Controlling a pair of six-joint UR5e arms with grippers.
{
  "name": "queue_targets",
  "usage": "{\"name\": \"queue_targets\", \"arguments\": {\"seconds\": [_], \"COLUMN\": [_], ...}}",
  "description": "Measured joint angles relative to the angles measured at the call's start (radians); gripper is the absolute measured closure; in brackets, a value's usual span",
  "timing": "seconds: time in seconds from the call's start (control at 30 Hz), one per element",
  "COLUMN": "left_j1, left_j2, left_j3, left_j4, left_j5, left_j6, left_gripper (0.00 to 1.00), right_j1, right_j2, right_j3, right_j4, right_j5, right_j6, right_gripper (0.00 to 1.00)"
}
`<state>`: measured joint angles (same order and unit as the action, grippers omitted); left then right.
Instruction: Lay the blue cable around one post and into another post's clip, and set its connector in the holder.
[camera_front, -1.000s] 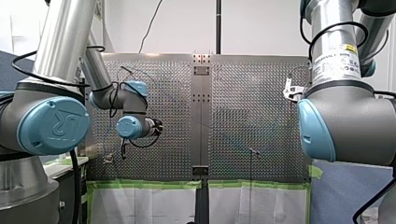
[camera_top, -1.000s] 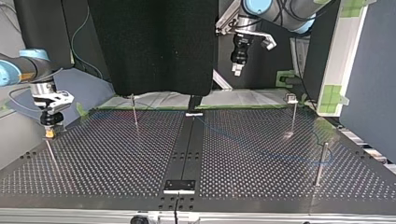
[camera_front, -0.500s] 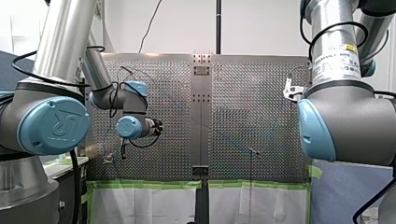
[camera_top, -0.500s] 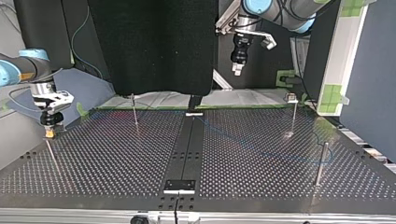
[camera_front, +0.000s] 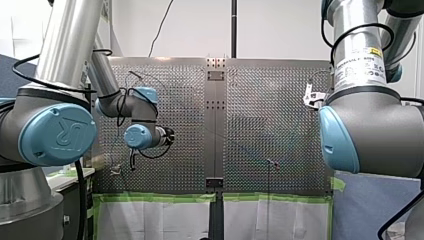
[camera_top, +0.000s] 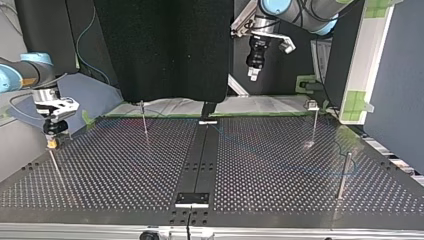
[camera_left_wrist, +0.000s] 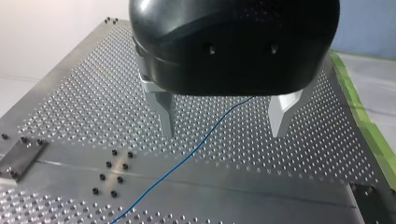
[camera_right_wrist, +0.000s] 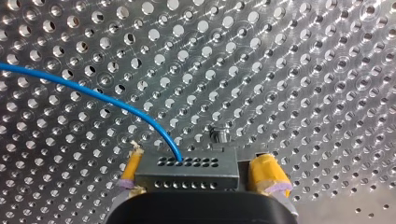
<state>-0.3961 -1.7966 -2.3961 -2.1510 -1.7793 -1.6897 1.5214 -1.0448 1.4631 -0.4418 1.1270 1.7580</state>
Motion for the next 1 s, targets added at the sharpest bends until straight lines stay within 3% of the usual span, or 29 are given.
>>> {"name": "queue_targets", "arguments": {"seconds": [0.23,1.0], "left_j1": [-0.003,-0.003], "left_j2": [0.000,0.001], "left_j3": [0.000,-0.001], "left_j4": [0.005,0.016], "left_j5": [0.035,0.038], "left_j6": [0.000,0.001], "left_gripper": [0.00,0.00], "right_j1": [0.000,0.000], "right_j2": [0.000,0.000], "right_j3": [0.000,0.000], "right_j4": [0.000,0.000], "right_j5": [0.000,0.000], "right_j6": [0.000,0.000], "right_gripper": [0.00,0.00]}}
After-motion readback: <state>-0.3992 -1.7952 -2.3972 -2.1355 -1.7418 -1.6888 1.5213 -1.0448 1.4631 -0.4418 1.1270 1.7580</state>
